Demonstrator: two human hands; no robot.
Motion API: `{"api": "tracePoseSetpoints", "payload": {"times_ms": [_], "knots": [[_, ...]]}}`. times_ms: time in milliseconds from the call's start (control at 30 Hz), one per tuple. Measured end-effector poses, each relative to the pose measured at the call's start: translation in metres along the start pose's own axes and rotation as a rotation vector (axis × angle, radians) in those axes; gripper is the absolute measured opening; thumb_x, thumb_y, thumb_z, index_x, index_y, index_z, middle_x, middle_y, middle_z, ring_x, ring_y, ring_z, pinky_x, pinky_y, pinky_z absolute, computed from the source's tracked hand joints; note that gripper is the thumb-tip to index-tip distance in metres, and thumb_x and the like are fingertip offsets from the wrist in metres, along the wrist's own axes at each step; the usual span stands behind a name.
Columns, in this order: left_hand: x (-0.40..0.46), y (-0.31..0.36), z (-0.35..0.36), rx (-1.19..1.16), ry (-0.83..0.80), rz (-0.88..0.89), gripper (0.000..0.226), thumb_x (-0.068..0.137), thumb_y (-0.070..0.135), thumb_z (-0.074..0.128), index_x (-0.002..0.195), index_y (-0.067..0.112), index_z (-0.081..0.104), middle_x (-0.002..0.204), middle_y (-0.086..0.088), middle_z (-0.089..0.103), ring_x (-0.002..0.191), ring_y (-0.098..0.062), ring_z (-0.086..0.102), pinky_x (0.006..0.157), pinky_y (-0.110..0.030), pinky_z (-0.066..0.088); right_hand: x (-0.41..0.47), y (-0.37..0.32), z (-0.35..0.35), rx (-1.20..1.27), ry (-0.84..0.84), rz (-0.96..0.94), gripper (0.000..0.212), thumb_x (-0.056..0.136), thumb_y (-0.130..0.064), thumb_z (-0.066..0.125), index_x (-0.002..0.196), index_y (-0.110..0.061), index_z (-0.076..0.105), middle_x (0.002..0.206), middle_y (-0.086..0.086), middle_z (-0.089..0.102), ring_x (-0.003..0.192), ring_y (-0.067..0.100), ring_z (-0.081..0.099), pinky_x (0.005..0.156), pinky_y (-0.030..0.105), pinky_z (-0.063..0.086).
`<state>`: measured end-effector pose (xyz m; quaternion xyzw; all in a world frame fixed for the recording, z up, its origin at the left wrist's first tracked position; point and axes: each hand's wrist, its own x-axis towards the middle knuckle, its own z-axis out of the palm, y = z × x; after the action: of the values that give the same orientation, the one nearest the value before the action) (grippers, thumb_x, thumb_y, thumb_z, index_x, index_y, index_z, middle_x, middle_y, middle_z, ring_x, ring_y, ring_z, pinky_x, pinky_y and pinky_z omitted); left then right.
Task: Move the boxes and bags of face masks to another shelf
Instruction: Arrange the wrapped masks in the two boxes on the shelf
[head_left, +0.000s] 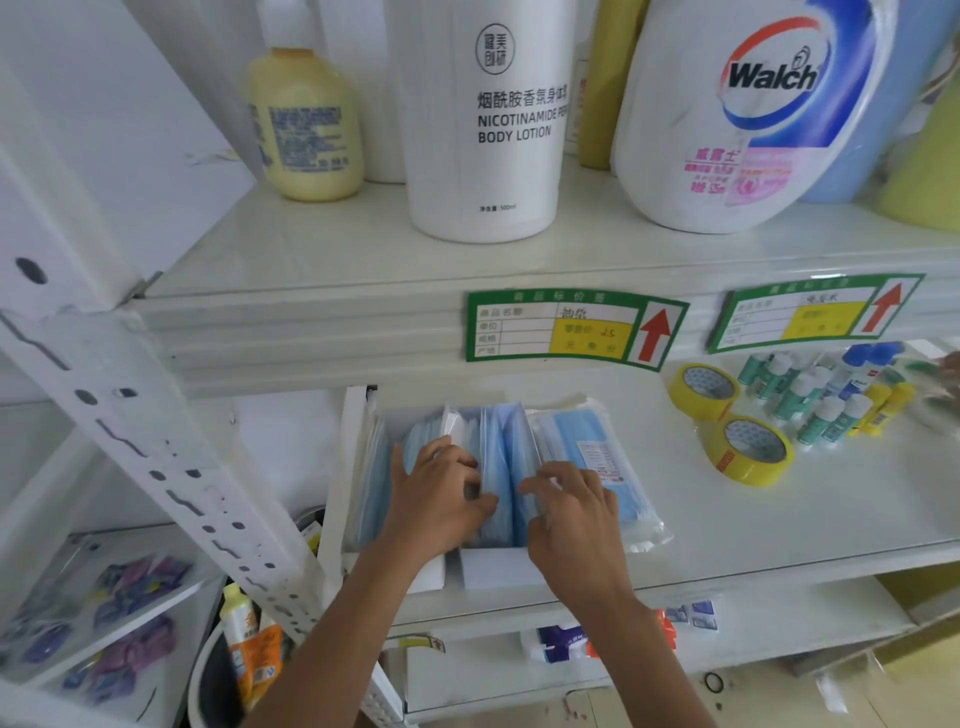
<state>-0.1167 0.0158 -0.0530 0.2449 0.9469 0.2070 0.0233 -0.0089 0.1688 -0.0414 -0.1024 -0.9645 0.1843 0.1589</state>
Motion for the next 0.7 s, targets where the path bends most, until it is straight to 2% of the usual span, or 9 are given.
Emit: {"api": "tracePoseSetpoints", "payload": {"times_ms": [133,300,367,467,567,700], "knots": [[-0.001,0.007,0.002,-0.014,0.035,-0.024,0.028,0.082,0.05,0.058,0.079,0.025,0.072,0.118,0.019,0.06,0.143,-0.009,0.029,0.12,-0.062,0.002,0.0,0.006,0.0,-0.107,-0.059,0.025,0.029,0.094,-0.028,0.055,0.116,-0.036,0.072,0.144,-0.005,0.047,0.133,0.022,0.039,0.108,0.04,0.033],[-0.005,0.02,0.002,-0.03,0.093,-0.06,0.033,0.083,0.051,0.058,0.06,0.028,0.053,0.105,0.016,0.059,0.14,-0.01,0.034,0.121,-0.059,0.006,-0.001,0.005,0.005,0.027,-0.067,0.075,0.031,0.094,-0.025,0.053,0.122,-0.028,0.067,0.138,-0.004,0.053,0.124,0.02,0.048,0.105,0.036,0.036],[-0.007,0.025,0.004,0.006,0.093,-0.055,0.037,0.083,0.057,0.054,0.06,0.028,0.053,0.106,0.014,0.06,0.145,-0.013,0.03,0.121,-0.06,0.007,-0.002,0.003,0.005,0.125,-0.083,0.105,0.043,0.091,-0.017,0.058,0.133,-0.027,0.056,0.134,-0.002,0.053,0.116,0.021,0.055,0.1,0.036,0.044],[-0.008,0.03,0.009,0.084,0.089,-0.067,0.05,0.085,0.066,0.043,0.069,0.024,0.063,0.11,0.011,0.062,0.149,-0.016,0.025,0.123,-0.057,0.004,0.001,0.004,0.003,0.199,-0.128,0.161,0.062,0.089,-0.015,0.063,0.146,-0.028,0.042,0.123,0.001,0.053,0.102,0.024,0.059,0.087,0.039,0.054],[-0.008,0.032,0.012,0.067,0.099,-0.086,0.059,0.085,0.069,0.032,0.072,0.021,0.066,0.109,0.009,0.063,0.15,-0.018,0.024,0.124,-0.055,0.003,0.009,0.004,0.001,0.149,-0.162,0.209,0.06,0.088,-0.027,0.068,0.141,-0.032,0.042,0.114,-0.001,0.051,0.097,0.024,0.06,0.081,0.038,0.055],[-0.007,0.03,0.014,0.01,0.109,-0.101,0.053,0.087,0.066,0.043,0.075,0.02,0.067,0.108,0.009,0.063,0.149,-0.017,0.025,0.124,-0.053,0.004,0.014,0.0,0.003,0.131,-0.189,0.242,0.059,0.085,-0.037,0.072,0.135,-0.034,0.041,0.112,-0.002,0.045,0.086,0.021,0.054,0.071,0.034,0.049]]}}
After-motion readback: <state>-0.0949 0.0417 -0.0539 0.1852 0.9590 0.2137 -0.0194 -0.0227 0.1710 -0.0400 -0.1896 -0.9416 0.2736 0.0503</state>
